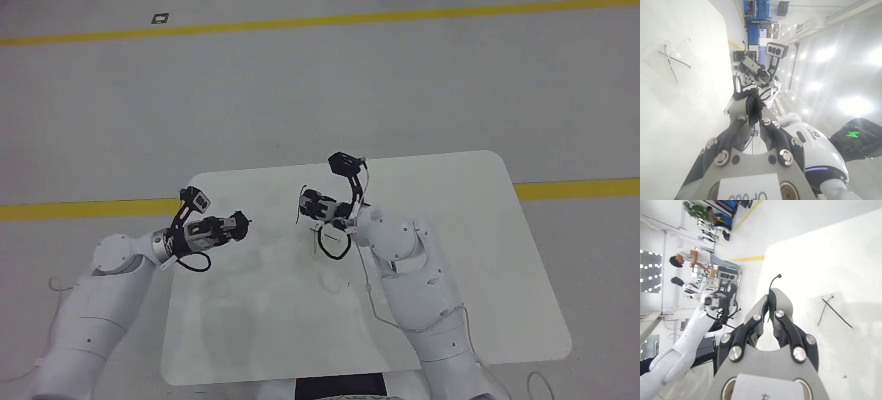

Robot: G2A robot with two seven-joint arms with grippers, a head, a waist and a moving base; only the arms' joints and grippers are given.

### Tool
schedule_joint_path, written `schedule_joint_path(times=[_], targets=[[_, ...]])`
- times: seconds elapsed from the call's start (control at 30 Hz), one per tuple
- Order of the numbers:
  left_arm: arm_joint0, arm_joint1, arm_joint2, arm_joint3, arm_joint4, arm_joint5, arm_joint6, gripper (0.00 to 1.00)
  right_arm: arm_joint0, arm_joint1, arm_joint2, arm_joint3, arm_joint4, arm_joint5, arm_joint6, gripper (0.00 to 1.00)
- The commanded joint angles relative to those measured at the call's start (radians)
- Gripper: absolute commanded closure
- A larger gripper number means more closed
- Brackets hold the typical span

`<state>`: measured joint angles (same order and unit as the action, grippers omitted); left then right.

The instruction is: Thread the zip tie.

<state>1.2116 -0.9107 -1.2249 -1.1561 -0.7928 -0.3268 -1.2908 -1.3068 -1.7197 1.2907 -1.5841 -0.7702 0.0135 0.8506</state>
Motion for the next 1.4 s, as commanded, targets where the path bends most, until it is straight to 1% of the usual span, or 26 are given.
schedule_joint_path(times=[0.0,0.2,0.3,0.6,0.63,0.7,0.77,0.87,0.97,1.07,1.2,1.37], targets=[[0.0,-0.005,0.013,0.005,-0.007,-0.009,0.015,1.0,-0.009,0.002,-0.005,-0.01,0.031,-0.02,-0.033,1.0],[-0.013,-0.023,0.041,0.017,-0.023,-0.013,0.051,1.0,-0.042,0.01,-0.029,-0.038,0.089,-0.074,-0.122,1.0],[-0.023,-0.034,0.056,0.014,-0.009,-0.013,0.068,1.0,-0.052,0.013,-0.048,-0.046,0.102,-0.092,-0.156,1.0],[-0.025,-0.035,0.056,0.011,-0.002,-0.013,0.069,1.0,-0.052,0.014,-0.05,-0.047,0.097,-0.097,-0.157,1.0],[-0.024,-0.035,0.056,0.01,-0.001,-0.012,0.077,1.0,-0.052,0.014,-0.05,-0.047,0.097,-0.097,-0.157,1.0],[-0.014,-0.039,0.063,-0.009,-0.015,0.001,0.115,1.0,-0.064,0.013,-0.064,-0.051,0.118,-0.105,-0.213,1.0],[-0.003,-0.042,0.071,-0.021,-0.011,-0.001,0.157,1.0,-0.073,0.014,-0.081,-0.053,0.102,-0.12,-0.289,1.0],[0.012,-0.052,0.089,-0.036,-0.031,-0.007,0.209,1.0,-0.079,0.015,-0.12,-0.036,0.068,-0.144,-0.384,1.0],[0.017,-0.059,0.104,-0.042,-0.03,-0.013,0.249,1.0,-0.078,0.017,-0.154,-0.017,0.01,-0.17,-0.458,1.0],[0.018,-0.064,0.109,-0.045,-0.03,-0.013,0.276,1.0,-0.078,0.02,-0.174,-0.001,-0.037,-0.168,-0.515,1.0],[0.022,-0.069,0.11,-0.052,-0.039,-0.013,0.286,1.0,-0.074,0.025,-0.186,0.015,-0.076,-0.175,-0.558,1.0],[0.022,-0.069,0.109,-0.053,-0.039,-0.013,0.285,1.0,-0.074,0.025,-0.186,0.015,-0.076,-0.175,-0.558,1.0]])
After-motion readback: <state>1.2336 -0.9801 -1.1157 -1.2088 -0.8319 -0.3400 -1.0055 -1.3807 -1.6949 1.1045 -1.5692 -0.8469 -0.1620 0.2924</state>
